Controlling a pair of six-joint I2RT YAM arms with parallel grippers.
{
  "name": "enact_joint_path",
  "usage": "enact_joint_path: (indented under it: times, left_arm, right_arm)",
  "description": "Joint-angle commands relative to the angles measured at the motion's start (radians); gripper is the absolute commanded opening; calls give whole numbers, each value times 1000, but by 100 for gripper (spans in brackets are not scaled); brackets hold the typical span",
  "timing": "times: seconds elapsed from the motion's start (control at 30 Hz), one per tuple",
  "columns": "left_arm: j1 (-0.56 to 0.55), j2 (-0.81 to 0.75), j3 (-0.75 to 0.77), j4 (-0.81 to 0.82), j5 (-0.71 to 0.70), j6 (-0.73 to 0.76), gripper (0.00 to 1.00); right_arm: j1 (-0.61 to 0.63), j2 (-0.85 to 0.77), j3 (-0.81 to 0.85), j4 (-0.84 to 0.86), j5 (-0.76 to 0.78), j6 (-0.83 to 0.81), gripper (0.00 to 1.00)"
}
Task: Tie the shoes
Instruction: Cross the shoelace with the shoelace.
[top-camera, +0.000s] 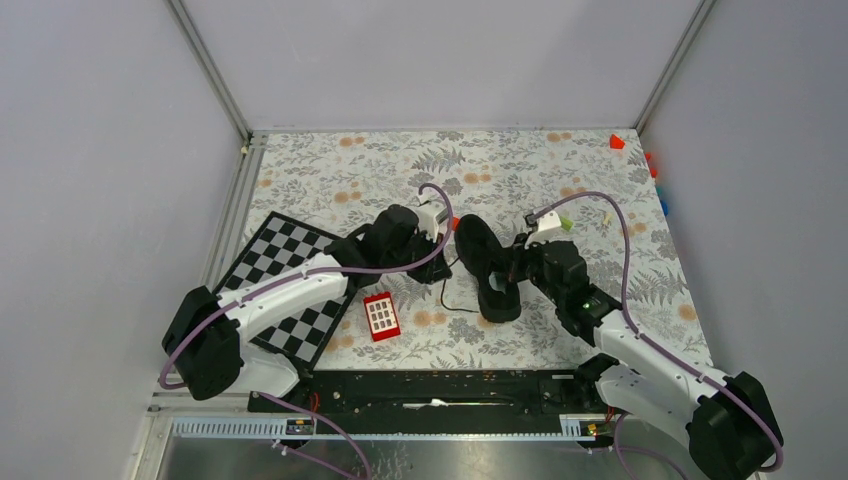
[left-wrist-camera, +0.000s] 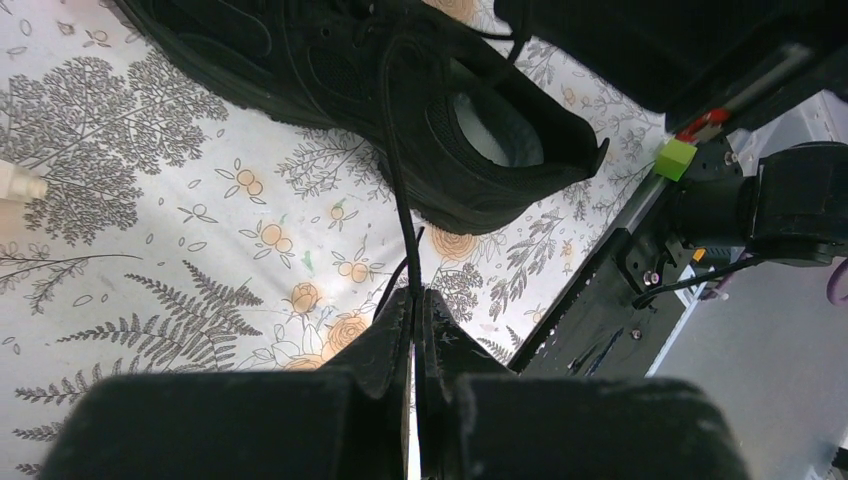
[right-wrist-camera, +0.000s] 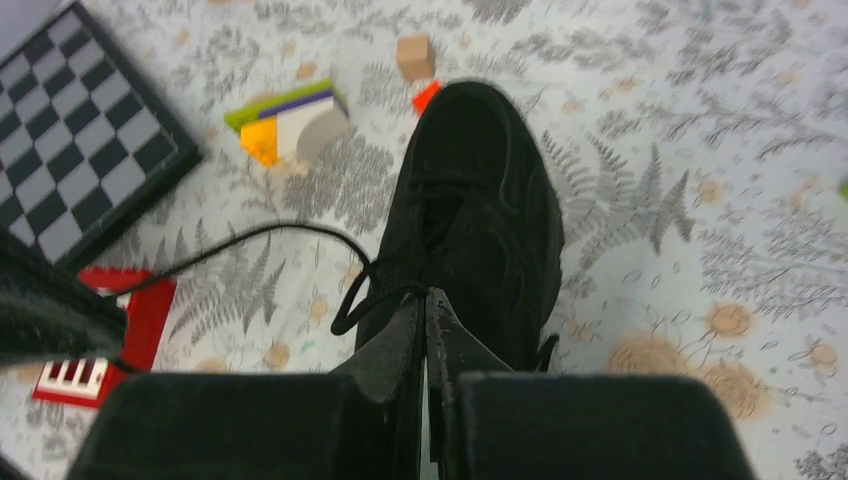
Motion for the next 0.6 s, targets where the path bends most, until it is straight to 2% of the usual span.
enact_joint_path:
  times: [0.0, 0.1, 0.3, 0.43, 0.5, 0.57]
  left_arm:
    - [4, 0, 64, 40, -46, 6, 0]
    - [4, 16, 73, 36, -51, 9, 0]
    - [5, 17, 64, 35, -54, 10, 0]
    - [7, 7, 58, 37, -58, 12, 0]
    - [9, 7, 61, 35, -57, 15, 0]
    - [10, 4, 62, 35, -55, 18, 0]
  right_arm:
    - [-3, 0, 30, -100, -79, 9, 0]
    - [-3, 22, 30, -74, -114, 32, 0]
    - [-3, 85, 90, -158, -106, 30, 0]
    - [-3, 28, 118, -266, -57, -16, 29]
    - [-3, -1, 139, -364, -56, -49, 37]
    - [-4, -30, 160, -436, -67, -78, 39]
